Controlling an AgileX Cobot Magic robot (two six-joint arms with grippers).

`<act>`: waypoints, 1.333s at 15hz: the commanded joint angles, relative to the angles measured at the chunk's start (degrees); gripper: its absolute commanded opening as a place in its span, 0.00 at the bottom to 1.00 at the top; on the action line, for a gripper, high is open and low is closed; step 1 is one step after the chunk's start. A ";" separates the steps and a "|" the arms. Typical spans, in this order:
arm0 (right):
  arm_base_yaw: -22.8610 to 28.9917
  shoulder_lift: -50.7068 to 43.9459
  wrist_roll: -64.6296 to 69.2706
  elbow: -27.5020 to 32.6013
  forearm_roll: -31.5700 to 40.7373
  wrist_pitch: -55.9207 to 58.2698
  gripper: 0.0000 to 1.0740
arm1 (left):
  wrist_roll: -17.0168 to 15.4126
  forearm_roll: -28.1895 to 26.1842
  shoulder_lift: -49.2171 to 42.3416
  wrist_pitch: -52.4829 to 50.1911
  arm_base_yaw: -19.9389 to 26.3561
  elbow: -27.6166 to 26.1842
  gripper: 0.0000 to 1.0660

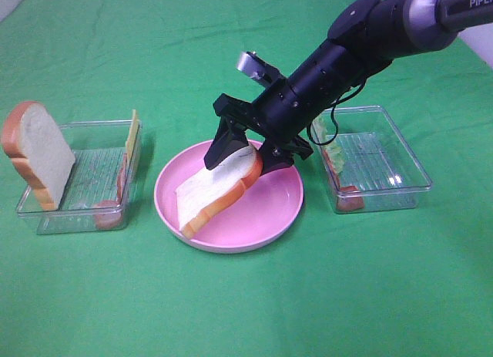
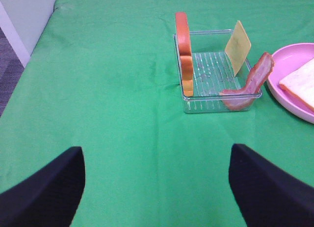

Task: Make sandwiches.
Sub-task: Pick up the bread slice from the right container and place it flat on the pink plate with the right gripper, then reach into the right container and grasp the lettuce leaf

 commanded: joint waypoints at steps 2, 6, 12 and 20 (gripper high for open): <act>-0.06 -4.13 0.29 0.11 -8.14 -2.23 0.63 | 0.06 0.11 -1.15 -0.52 0.06 0.00 0.72; -0.06 -7.79 2.64 0.11 -13.35 -3.27 0.63 | 0.06 0.11 -1.15 -0.52 0.06 0.00 0.72; -0.06 -16.56 18.11 0.11 -33.86 0.11 0.63 | 0.06 0.11 -1.15 -0.52 0.06 0.00 0.72; -0.06 -15.13 24.24 0.17 -41.25 8.71 0.62 | 0.06 0.11 -1.15 -0.52 0.06 0.00 0.72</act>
